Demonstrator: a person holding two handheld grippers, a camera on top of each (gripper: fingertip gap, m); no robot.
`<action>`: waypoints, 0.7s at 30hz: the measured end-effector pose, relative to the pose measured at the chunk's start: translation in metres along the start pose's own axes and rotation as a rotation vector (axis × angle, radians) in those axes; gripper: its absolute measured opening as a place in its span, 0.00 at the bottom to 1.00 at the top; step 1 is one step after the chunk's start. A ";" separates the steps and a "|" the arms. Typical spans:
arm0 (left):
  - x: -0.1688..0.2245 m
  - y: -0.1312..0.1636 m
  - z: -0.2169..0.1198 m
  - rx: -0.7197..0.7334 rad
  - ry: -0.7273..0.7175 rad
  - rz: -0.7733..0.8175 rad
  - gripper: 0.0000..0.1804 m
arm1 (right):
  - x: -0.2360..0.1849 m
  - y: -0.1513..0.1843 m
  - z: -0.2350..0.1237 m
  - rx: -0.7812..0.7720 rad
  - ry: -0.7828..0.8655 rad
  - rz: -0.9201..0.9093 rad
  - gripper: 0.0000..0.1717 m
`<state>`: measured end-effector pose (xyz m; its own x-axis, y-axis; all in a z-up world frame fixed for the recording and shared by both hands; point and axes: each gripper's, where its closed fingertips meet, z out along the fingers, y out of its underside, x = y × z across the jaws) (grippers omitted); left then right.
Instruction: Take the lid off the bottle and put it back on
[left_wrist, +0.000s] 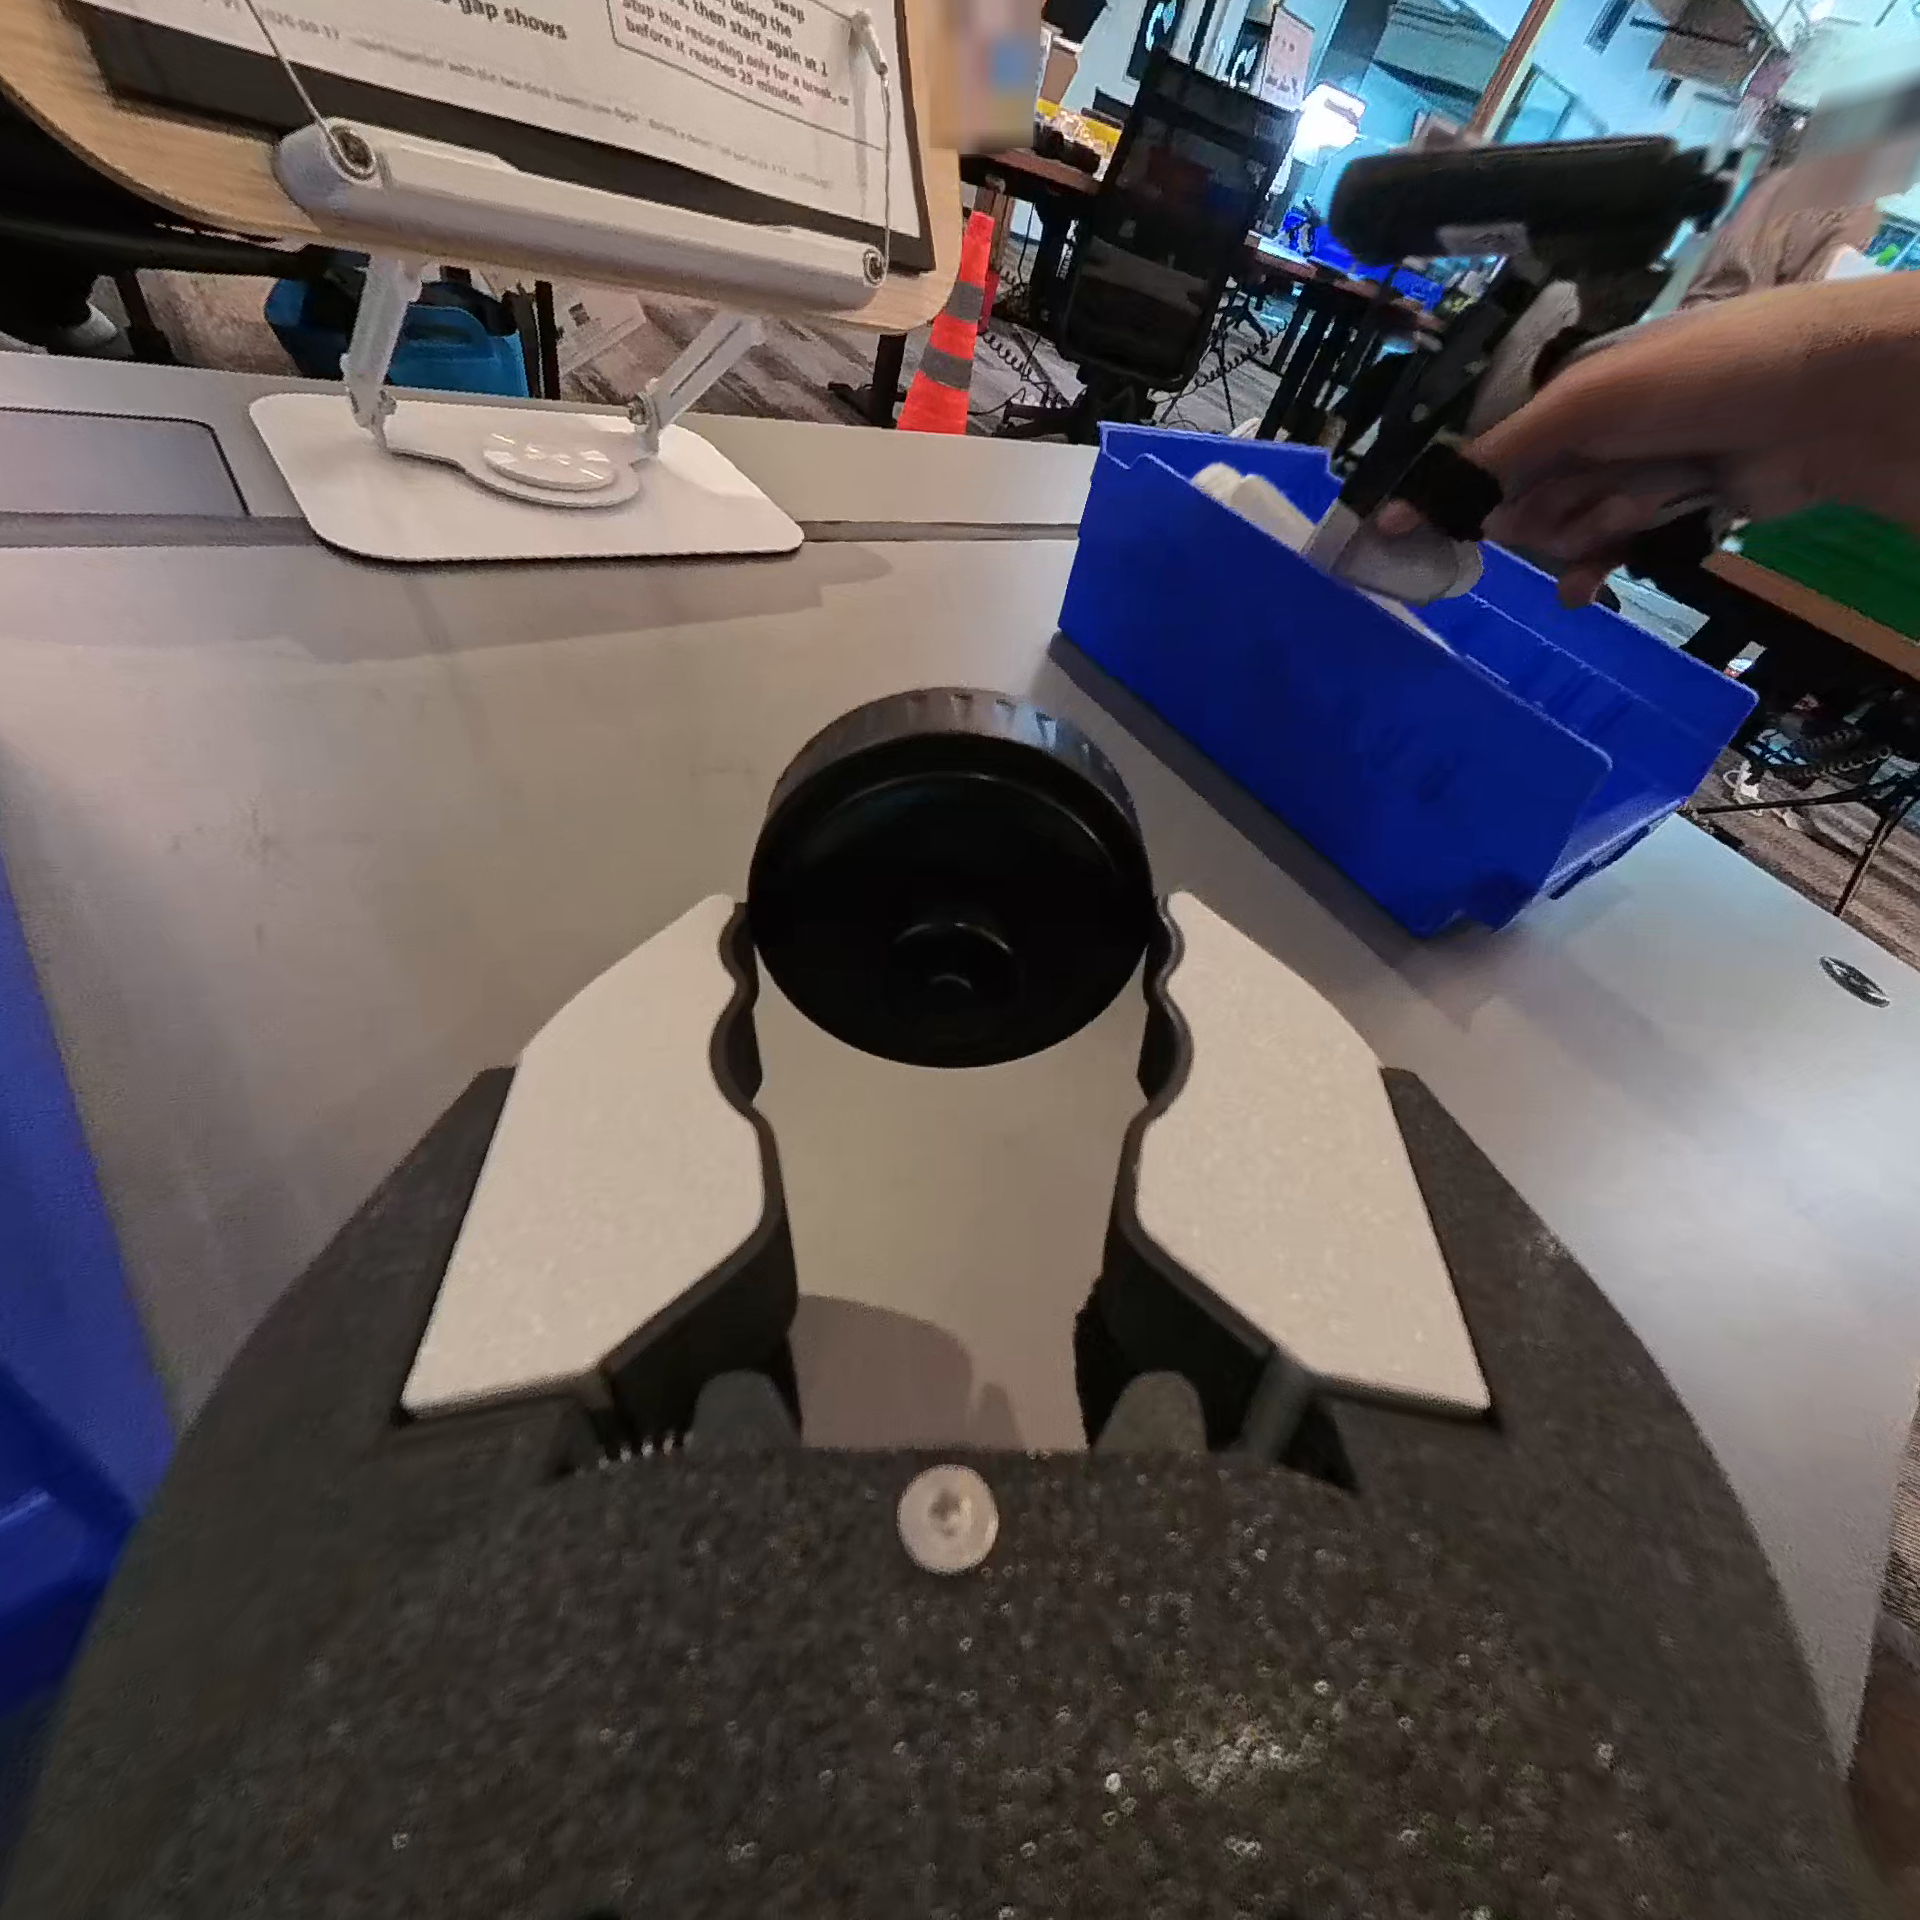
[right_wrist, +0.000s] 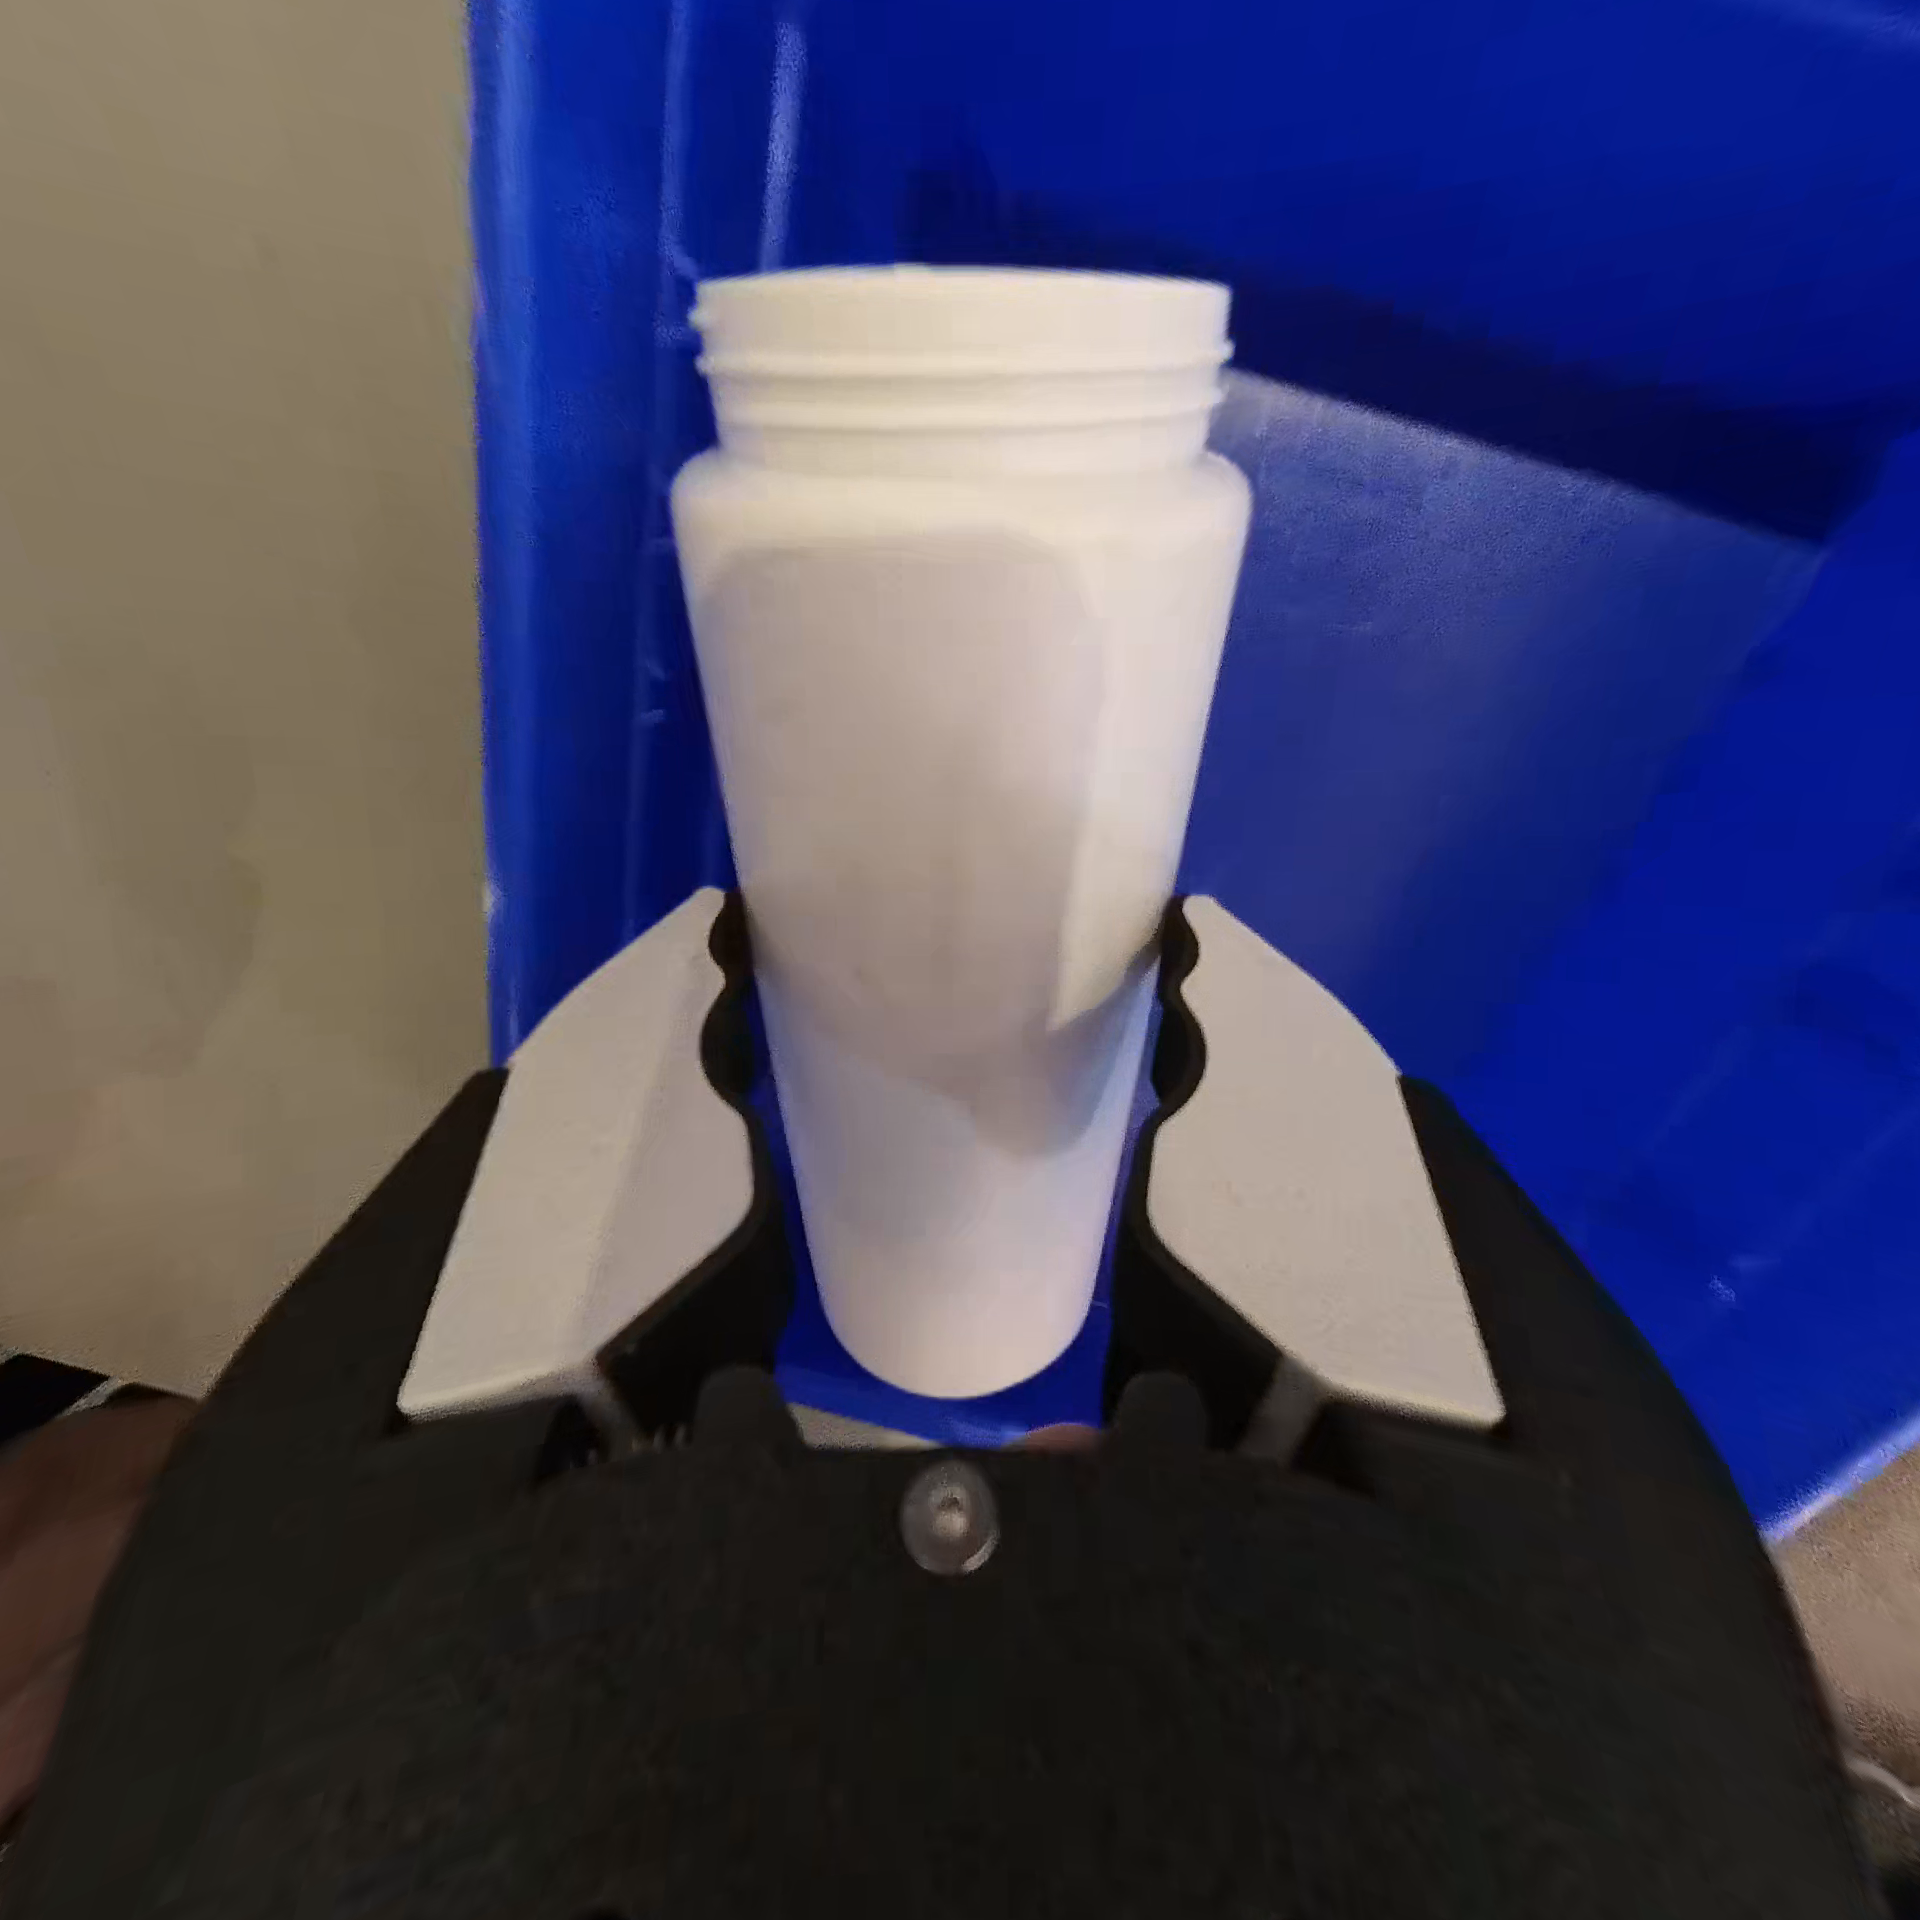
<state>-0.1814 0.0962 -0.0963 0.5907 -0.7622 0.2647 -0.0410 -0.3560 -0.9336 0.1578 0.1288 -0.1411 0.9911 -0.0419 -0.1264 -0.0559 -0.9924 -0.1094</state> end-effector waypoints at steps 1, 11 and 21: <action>-0.001 0.001 0.000 -0.003 -0.001 0.000 0.39 | 0.000 0.000 0.004 -0.024 0.009 0.007 0.44; -0.003 0.003 0.001 -0.016 -0.002 0.018 0.39 | -0.001 -0.004 0.020 0.006 -0.091 0.039 0.45; 0.004 0.009 0.006 -0.047 -0.005 0.082 0.39 | -0.107 -0.036 -0.110 0.660 -0.185 -0.313 0.51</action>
<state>-0.1741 0.0932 -0.1046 0.5877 -0.7873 0.1864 -0.1274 -0.3176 -0.9396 0.0674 0.1567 -0.0150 0.9395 0.3082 -0.1494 0.1063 -0.6771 -0.7282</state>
